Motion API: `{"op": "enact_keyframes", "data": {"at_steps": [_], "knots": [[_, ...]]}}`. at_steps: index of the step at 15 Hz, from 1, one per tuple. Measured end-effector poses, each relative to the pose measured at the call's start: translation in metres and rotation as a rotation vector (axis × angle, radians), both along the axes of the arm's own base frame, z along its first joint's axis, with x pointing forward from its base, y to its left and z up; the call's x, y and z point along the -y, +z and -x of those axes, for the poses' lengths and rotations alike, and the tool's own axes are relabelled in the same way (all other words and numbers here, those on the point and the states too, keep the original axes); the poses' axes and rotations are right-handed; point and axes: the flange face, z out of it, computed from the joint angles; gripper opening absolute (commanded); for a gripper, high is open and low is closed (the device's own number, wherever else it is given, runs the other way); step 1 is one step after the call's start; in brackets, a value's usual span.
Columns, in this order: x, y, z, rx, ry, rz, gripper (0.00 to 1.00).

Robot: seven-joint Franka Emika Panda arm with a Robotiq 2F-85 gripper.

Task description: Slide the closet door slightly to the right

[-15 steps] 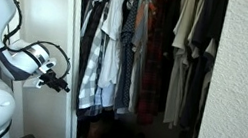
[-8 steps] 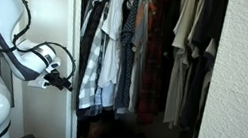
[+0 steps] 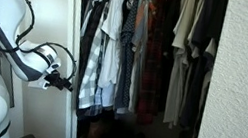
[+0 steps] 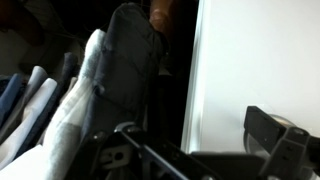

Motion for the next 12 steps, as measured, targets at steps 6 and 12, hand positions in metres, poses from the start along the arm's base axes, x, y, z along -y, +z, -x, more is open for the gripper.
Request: {"op": "enact_keyframes", "data": {"at_steps": [6,12], "knots": [[-0.0046,-0.005,0.0026,0.026,-0.047,0.007,1.0],[0.0031,-0.0089,0.0049,0.048,-0.099,0.021,1.0]]}}
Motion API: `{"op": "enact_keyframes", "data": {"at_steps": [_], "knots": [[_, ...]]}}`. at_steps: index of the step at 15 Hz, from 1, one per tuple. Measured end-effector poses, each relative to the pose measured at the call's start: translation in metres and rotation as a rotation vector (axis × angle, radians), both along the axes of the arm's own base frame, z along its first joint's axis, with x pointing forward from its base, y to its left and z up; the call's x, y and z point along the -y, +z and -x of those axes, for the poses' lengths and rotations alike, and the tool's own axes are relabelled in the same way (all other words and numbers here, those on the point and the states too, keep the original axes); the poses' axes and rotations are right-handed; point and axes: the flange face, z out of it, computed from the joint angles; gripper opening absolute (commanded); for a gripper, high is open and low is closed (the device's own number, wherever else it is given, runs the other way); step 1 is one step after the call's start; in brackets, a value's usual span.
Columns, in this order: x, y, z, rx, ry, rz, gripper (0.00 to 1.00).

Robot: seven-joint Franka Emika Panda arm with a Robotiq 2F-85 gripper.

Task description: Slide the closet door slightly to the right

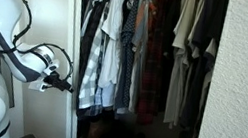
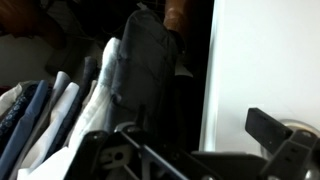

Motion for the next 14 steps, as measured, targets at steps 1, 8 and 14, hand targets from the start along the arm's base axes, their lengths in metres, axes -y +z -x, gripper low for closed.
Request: {"op": "enact_keyframes", "data": {"at_steps": [1,8,14], "knots": [[0.004,-0.001,0.001,0.004,-0.009,0.006,1.0],[0.02,-0.007,0.0,0.032,-0.085,0.056,1.0],[0.041,-0.014,-0.007,0.05,-0.185,0.131,1.0]]}}
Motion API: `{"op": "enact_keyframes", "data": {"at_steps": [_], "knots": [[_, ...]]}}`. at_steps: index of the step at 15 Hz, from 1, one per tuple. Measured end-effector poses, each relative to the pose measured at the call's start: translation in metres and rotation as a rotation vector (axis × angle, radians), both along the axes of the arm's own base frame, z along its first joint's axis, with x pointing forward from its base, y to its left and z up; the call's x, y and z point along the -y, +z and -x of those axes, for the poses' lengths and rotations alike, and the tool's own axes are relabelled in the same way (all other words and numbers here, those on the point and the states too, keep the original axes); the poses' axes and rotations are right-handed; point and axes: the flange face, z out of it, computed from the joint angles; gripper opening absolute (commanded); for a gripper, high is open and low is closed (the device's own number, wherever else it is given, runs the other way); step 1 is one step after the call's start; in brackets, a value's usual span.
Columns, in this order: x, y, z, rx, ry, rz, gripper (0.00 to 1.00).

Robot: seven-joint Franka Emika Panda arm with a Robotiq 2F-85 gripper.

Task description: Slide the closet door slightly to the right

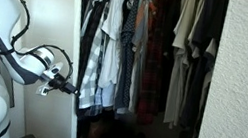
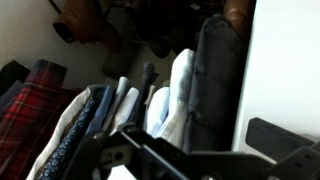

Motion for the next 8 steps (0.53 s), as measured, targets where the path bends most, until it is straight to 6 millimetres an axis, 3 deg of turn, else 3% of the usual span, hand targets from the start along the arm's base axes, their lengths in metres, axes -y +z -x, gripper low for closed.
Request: {"op": "enact_keyframes", "data": {"at_steps": [8], "knots": [[0.036,0.001,-0.008,0.003,-0.207,0.082,1.0]]}}
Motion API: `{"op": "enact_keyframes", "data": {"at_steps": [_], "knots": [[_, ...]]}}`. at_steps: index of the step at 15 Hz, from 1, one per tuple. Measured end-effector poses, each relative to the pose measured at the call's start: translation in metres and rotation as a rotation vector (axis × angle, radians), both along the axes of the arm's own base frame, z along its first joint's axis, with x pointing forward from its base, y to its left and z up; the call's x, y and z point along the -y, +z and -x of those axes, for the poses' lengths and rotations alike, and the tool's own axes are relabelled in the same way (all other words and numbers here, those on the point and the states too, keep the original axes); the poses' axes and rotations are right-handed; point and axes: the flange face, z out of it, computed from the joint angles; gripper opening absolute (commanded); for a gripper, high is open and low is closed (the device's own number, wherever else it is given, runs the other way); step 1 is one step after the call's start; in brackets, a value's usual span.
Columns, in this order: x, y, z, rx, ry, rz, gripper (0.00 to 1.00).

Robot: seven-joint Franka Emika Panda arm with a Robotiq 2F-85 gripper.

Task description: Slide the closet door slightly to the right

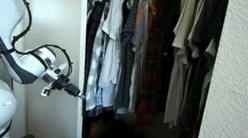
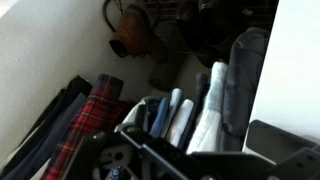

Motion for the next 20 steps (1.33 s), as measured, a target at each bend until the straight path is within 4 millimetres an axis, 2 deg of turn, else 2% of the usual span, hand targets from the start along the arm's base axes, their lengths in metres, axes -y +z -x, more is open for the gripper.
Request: {"op": "enact_keyframes", "data": {"at_steps": [4,14,20], "knots": [[0.019,0.008,-0.002,-0.002,-0.123,0.076,1.0],[0.048,0.032,0.003,0.007,-0.375,0.179,1.0],[0.067,0.077,0.003,0.076,-0.498,0.254,1.0]]}}
